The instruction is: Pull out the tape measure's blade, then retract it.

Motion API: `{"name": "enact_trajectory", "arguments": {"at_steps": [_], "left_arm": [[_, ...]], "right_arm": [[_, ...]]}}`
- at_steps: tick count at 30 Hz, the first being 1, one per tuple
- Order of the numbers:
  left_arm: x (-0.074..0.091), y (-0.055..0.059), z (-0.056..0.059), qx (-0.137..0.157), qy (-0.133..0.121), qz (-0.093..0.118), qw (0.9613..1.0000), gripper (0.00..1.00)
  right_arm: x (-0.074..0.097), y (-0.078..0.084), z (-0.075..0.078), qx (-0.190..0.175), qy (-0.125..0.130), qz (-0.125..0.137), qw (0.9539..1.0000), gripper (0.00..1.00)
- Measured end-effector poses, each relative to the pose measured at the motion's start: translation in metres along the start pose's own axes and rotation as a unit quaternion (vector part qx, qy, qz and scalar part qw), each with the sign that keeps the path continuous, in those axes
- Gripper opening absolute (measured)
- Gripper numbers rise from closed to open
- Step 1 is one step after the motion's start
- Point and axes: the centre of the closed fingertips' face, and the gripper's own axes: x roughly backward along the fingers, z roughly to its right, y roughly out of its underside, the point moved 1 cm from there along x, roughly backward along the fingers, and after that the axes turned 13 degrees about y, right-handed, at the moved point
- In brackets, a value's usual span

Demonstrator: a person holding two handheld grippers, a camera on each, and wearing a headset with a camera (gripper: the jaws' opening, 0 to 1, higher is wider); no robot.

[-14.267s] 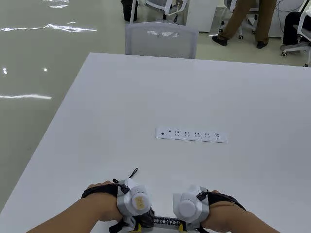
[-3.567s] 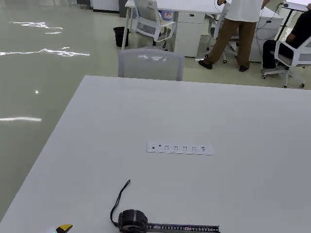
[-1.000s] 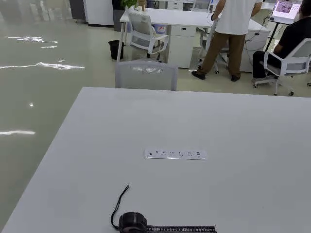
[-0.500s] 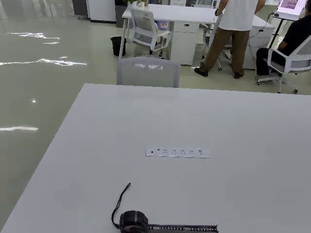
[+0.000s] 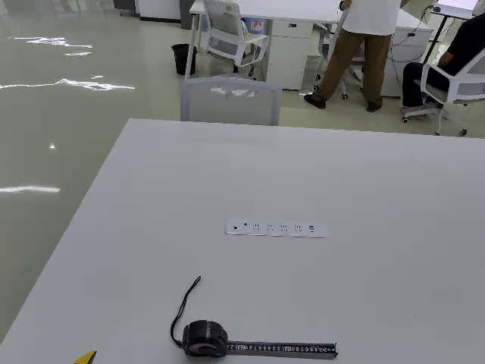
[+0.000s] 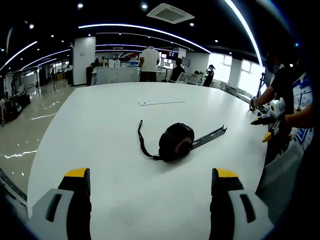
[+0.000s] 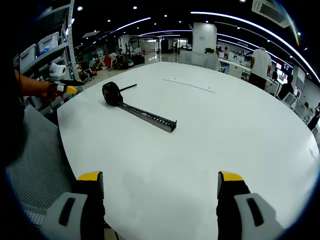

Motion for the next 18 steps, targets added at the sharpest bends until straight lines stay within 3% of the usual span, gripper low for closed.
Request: {"name": "enact_trajectory", "arguments": {"at_steps": [3, 9, 11, 12, 18], "left_arm": [[-0.006, -0.003, 0.006, 0.004, -0.006, -0.002, 1.0000, 0.99], [-0.017, -0.005, 0.006, 0.014, -0.016, -0.003, 0.9998, 0.99], [-0.025, -0.011, 0.013, 0.015, -0.018, 0.003, 0.9997, 0.99], [-0.025, -0.009, 0.008, 0.016, -0.021, 0.003, 0.9996, 0.99], [-0.040, -0.017, 0.013, 0.018, -0.037, 0.007, 0.9991, 0.99]], "right_arm": [[-0.005, -0.004, 0.003, 0.010, -0.005, -0.002, 0.9999, 0.96], [-0.016, -0.021, 0.014, 0.036, -0.012, 0.009, 0.9992, 0.93], [-0.021, -0.028, 0.017, 0.045, -0.014, 0.013, 0.9988, 0.93], [-0.023, -0.032, 0.018, 0.048, -0.017, 0.015, 0.9986, 0.93], [-0.034, -0.038, 0.020, 0.074, -0.031, 0.015, 0.9967, 0.91]]}}
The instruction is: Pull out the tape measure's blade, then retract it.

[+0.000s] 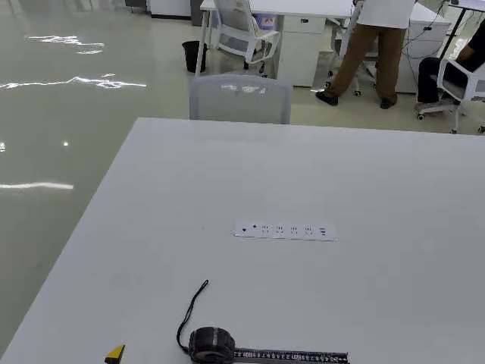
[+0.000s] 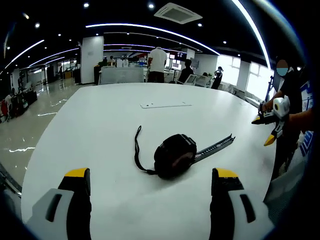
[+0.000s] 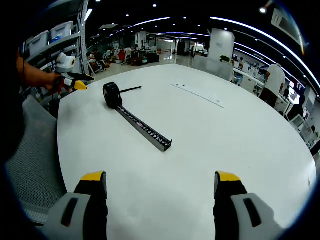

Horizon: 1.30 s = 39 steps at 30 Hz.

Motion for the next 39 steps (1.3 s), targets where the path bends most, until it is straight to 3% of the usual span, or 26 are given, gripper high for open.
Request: {"name": "enact_trajectory", "arguments": {"at_steps": [3, 9, 12, 17, 18, 19, 28, 32, 39], "left_arm": [[-0.008, -0.002, 0.005, 0.011, -0.002, -0.001, 0.9999, 0.99], [-0.023, -0.014, 0.024, -0.011, -0.012, -0.002, 0.9999, 0.99], [-0.027, -0.017, 0.020, -0.015, -0.021, 0.002, 0.9997, 0.99], [-0.040, -0.018, 0.025, 0.002, -0.019, 0.003, 0.9998, 0.99], [-0.042, -0.019, 0.026, 0.011, -0.016, 0.008, 0.9998, 0.99], [-0.046, -0.020, 0.029, 0.046, -0.010, 0.021, 0.9987, 0.99], [-0.060, -0.017, 0.030, 0.024, -0.031, 0.009, 0.9992, 0.99], [-0.068, -0.016, 0.032, 0.032, -0.027, 0.010, 0.9991, 0.99], [-0.079, -0.013, 0.034, 0.024, -0.038, 0.008, 0.9990, 0.99]], "right_arm": [[-0.006, -0.004, -0.002, 0.015, -0.010, -0.002, 0.9998, 0.92], [-0.017, -0.014, -0.005, 0.050, -0.026, -0.007, 0.9984, 0.85], [-0.023, -0.019, -0.007, 0.066, -0.034, -0.010, 0.9972, 0.83], [-0.034, -0.027, -0.007, 0.082, -0.049, -0.012, 0.9954, 0.80], [-0.036, -0.028, -0.006, 0.084, -0.052, -0.013, 0.9951, 0.79], [-0.037, -0.030, -0.006, 0.088, -0.054, -0.014, 0.9946, 0.79], [-0.053, -0.035, -0.003, 0.125, -0.078, -0.031, 0.9885, 0.71], [-0.061, -0.037, -0.007, 0.144, -0.101, -0.041, 0.9836, 0.69], [-0.077, -0.043, -0.010, 0.195, -0.133, -0.059, 0.9700, 0.62]]}}
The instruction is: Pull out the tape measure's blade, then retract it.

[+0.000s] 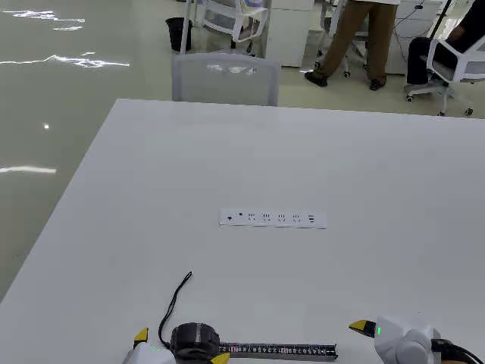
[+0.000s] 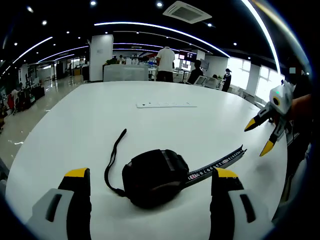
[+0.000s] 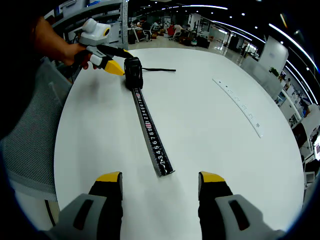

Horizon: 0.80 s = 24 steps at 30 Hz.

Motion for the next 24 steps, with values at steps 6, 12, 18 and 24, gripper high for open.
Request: {"name": "enact_trajectory", "arguments": {"at_steps": [6, 12, 18, 24], "left_arm": [[-0.005, 0.008, -0.003, -0.002, -0.013, -0.005, 0.9999, 0.99], [-0.008, 0.009, -0.004, 0.003, -0.024, -0.004, 0.9997, 0.99], [-0.016, 0.007, 0.000, 0.000, -0.024, 0.002, 0.9997, 0.97], [-0.023, 0.006, 0.006, -0.004, -0.022, 0.005, 0.9997, 0.95]], "right_arm": [[-0.017, 0.000, 0.005, 0.018, -0.014, -0.014, 0.9996, 0.57], [-0.029, 0.005, 0.004, 0.039, -0.029, -0.029, 0.9984, 0.54], [-0.036, 0.016, 0.002, 0.050, -0.040, -0.049, 0.9968, 0.42], [-0.039, 0.013, -0.002, 0.062, -0.050, -0.054, 0.9954, 0.32]]}}
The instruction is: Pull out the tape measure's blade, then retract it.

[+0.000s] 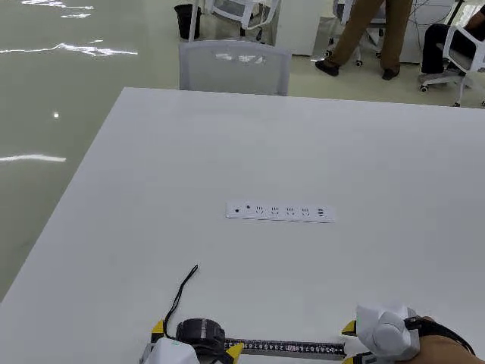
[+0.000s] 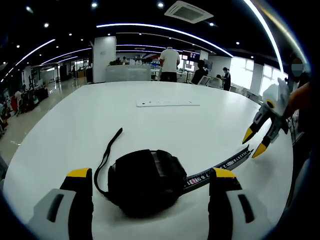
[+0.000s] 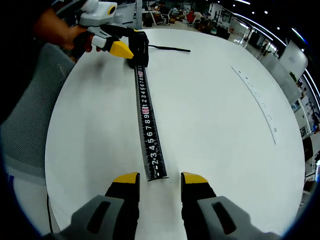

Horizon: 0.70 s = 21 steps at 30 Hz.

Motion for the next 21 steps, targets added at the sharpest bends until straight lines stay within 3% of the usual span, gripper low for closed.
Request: {"name": "enact_trajectory", "arguments": {"at_steps": [3, 6, 7, 8, 14, 16, 21], "left_arm": [[-0.001, 0.002, 0.000, 0.002, 0.001, -0.003, 1.0000, 0.94], [-0.002, 0.002, -0.002, 0.002, -0.002, -0.004, 1.0000, 0.94], [-0.001, 0.002, -0.002, 0.004, -0.003, -0.004, 1.0000, 0.93], [0.000, 0.002, -0.002, 0.006, -0.004, -0.003, 1.0000, 0.93], [-0.001, 0.004, -0.003, 0.011, -0.008, -0.004, 0.9999, 0.91], [-0.004, 0.006, -0.003, 0.022, -0.008, -0.001, 0.9997, 0.88], [-0.005, 0.001, -0.001, 0.039, -0.019, 0.012, 0.9990, 0.80]], "right_arm": [[-0.002, -0.003, -0.004, 0.018, -0.009, -0.005, 0.9998, 0.30], [-0.004, -0.001, -0.004, 0.010, -0.015, -0.019, 0.9997, 0.21], [-0.002, -0.004, -0.009, -0.006, -0.030, -0.014, 0.9994, 0.18], [-0.005, -0.001, -0.002, -0.005, -0.022, -0.015, 0.9996, 0.17], [-0.010, 0.003, -0.002, 0.001, -0.030, -0.028, 0.9992, 0.16], [-0.012, 0.006, 0.000, -0.032, -0.033, -0.041, 0.9981, 0.15], [-0.012, 0.005, -0.001, -0.012, -0.036, -0.049, 0.9981, 0.15]]}}
